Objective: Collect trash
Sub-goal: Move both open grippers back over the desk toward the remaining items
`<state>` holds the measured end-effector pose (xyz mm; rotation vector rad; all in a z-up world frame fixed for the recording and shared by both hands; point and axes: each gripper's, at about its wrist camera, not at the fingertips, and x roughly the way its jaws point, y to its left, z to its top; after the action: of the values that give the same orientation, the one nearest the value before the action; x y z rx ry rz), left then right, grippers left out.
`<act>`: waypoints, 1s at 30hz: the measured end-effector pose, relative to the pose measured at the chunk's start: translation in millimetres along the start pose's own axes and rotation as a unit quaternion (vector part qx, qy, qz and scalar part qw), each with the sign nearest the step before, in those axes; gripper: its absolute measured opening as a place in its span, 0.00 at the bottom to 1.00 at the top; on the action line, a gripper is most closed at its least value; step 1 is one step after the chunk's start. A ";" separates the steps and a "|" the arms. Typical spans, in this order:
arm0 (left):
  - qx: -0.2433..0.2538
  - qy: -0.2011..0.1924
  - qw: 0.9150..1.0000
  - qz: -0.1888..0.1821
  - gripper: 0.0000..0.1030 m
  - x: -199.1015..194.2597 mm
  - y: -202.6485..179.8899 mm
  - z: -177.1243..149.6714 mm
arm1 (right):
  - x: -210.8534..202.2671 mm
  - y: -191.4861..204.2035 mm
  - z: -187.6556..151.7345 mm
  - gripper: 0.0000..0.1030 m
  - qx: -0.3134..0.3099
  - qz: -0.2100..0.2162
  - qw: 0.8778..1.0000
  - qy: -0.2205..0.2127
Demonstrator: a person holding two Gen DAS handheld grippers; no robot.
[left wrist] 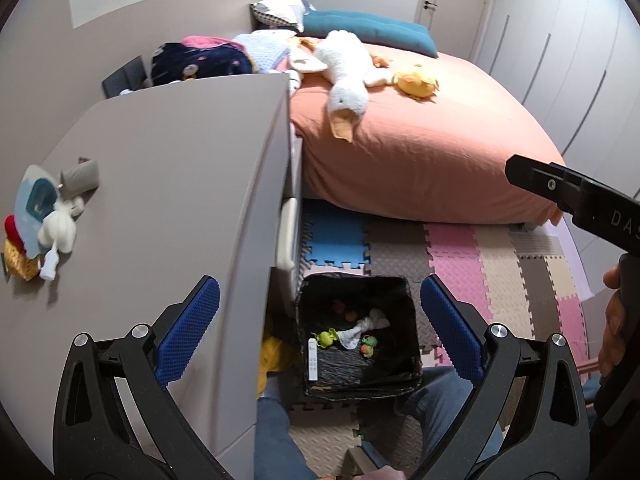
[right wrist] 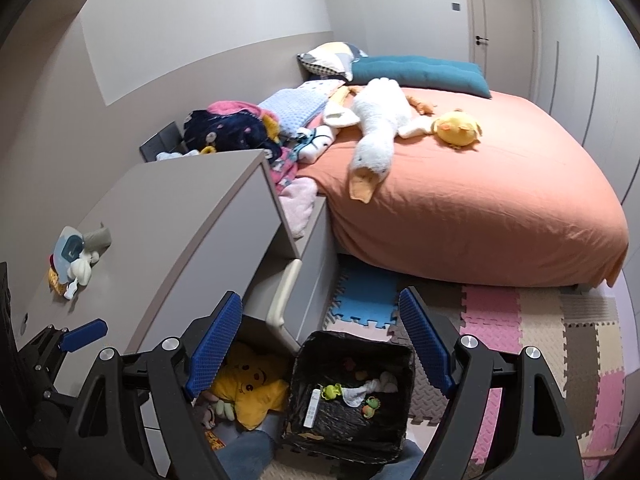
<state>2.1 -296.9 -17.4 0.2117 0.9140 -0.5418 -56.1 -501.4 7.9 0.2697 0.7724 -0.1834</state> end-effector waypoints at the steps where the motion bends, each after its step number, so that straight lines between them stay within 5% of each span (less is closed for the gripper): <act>1: -0.005 0.000 1.000 0.002 0.94 -0.8 5.2 -0.1 | 1.9 4.7 1.0 0.79 -0.003 0.003 1.000 0.000; 30: -0.093 -0.021 0.993 0.069 0.94 -34.9 131.2 -9.8 | 39.3 137.0 25.1 0.79 -0.081 0.093 0.992 0.010</act>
<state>47.8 -169.5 -2.2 0.0941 0.8960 -0.3295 23.8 -381.5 20.8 0.1877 0.7724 0.0582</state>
